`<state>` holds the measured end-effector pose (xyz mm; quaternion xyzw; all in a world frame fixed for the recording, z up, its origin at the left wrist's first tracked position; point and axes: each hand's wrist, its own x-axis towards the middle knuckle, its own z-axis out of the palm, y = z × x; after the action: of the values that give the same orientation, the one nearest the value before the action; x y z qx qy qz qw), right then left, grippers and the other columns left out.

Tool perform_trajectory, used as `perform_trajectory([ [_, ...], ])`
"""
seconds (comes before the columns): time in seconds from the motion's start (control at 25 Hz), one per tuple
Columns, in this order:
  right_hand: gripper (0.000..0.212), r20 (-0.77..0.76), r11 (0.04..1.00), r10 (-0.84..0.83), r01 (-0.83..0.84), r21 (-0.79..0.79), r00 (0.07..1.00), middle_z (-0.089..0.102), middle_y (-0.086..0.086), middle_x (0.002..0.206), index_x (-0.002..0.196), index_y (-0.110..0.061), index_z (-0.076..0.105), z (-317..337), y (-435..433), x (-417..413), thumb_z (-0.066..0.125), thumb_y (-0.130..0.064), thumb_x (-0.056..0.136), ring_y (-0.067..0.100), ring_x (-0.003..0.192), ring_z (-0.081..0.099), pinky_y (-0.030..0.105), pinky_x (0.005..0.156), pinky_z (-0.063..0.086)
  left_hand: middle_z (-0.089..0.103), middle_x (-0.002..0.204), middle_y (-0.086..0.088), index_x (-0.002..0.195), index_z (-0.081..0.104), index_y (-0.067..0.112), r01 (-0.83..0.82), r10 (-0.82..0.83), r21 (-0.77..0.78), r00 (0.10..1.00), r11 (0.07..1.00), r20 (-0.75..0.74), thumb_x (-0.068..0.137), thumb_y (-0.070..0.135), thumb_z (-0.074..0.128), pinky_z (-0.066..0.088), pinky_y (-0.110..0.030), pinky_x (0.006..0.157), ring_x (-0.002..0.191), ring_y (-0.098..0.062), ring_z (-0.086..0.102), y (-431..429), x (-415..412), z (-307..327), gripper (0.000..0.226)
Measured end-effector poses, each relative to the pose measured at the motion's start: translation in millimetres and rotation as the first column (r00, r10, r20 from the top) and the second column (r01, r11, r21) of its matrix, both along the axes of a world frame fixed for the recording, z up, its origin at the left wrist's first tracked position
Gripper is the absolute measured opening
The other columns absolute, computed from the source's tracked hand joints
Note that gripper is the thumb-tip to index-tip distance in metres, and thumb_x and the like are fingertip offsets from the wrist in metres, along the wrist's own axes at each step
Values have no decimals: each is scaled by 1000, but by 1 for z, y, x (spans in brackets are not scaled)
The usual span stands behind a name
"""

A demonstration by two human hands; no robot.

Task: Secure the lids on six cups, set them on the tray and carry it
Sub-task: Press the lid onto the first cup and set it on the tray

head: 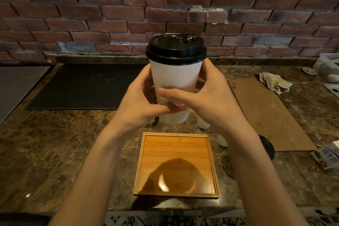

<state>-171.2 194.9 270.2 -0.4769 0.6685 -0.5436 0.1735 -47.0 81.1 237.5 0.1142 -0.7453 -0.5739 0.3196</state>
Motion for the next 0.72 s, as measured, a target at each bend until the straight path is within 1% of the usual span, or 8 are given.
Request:
perform_trajectory([
  [0.08, 82, -24, 1000, 9, -9, 8, 1000, 56, -24, 115, 131, -34, 45, 0, -1, -2, 85, -47, 61, -6, 110, 53, 7, 78, 50, 60, 117, 24, 129, 43, 36, 3, -3, -11, 1000, 1000, -3, 57, 27, 82, 51, -17, 84, 115, -2, 57, -2, 0, -1, 83],
  [0.2, 87, -67, 1000, 3, -1, 28, 998, 56, -26, 115, 133, -34, 46, -1, -2, -5, 84, -51, 57, -6, 112, 53, 8, 79, 48, 60, 118, 25, 130, 41, 34, 10, -9, -28, 1000, 1000, 11, 59, 27, 81, 49, -15, 86, 117, -2, 55, -3, 0, -4, 82],
  [0.28, 86, -72, 1000, -1, 1, 7, 997, 58, -24, 117, 133, -32, 47, -4, -3, -5, 86, -47, 58, -5, 114, 53, 12, 84, 49, 59, 121, 22, 132, 41, 30, 17, -16, -29, 1000, 999, 18, 60, 24, 81, 49, -16, 88, 118, -4, 54, -2, 0, -6, 82],
  [0.4, 87, -66, 999, 2, -5, -44, 998, 59, -19, 124, 135, -27, 47, -12, -6, -4, 89, -41, 59, -4, 117, 54, 17, 91, 51, 54, 131, 7, 142, 34, 16, 48, -47, -37, 998, 998, 43, 65, 18, 80, 48, -26, 97, 124, -10, 51, -9, 4, -11, 90],
  [0.48, 89, -76, 997, -6, 1, -71, 997, 57, -20, 124, 137, -25, 46, -20, -6, -2, 89, -40, 61, -5, 119, 52, 15, 94, 49, 50, 138, 1, 146, 30, 18, 50, -50, 1, 997, 999, 64, 67, 22, 79, 46, -35, 101, 129, -15, 48, -16, 12, -20, 93],
  [0.56, 88, -68, 995, -17, 11, -100, 998, 55, -21, 124, 137, -24, 44, -29, -6, -2, 89, -39, 63, -5, 122, 51, 14, 95, 48, 48, 142, 3, 145, 33, 27, -5, 2, 69, 999, 998, 49, 72, 30, 74, 44, -36, 103, 131, -14, 45, -23, 24, -34, 84],
  [0.64, 87, -39, 993, -38, 34, -111, 999, 52, -24, 123, 136, -26, 43, -42, -4, -3, 88, -40, 63, -5, 123, 49, 12, 95, 46, 46, 143, 8, 141, 39, 33, -137, 133, 105, 990, 985, 46, 81, 36, 66, 41, -36, 105, 131, -9, 44, -29, 35, -58, 67],
  [0.72, 87, -4, 993, -59, 59, -106, 998, 51, -26, 123, 137, -25, 42, -59, 0, -3, 87, -40, 63, -7, 122, 49, 10, 94, 46, 43, 144, 12, 139, 41, 35, -363, 361, -6, 922, 932, 138, 89, 39, 61, 39, -37, 107, 131, -5, 42, -37, 46, -94, 54],
])
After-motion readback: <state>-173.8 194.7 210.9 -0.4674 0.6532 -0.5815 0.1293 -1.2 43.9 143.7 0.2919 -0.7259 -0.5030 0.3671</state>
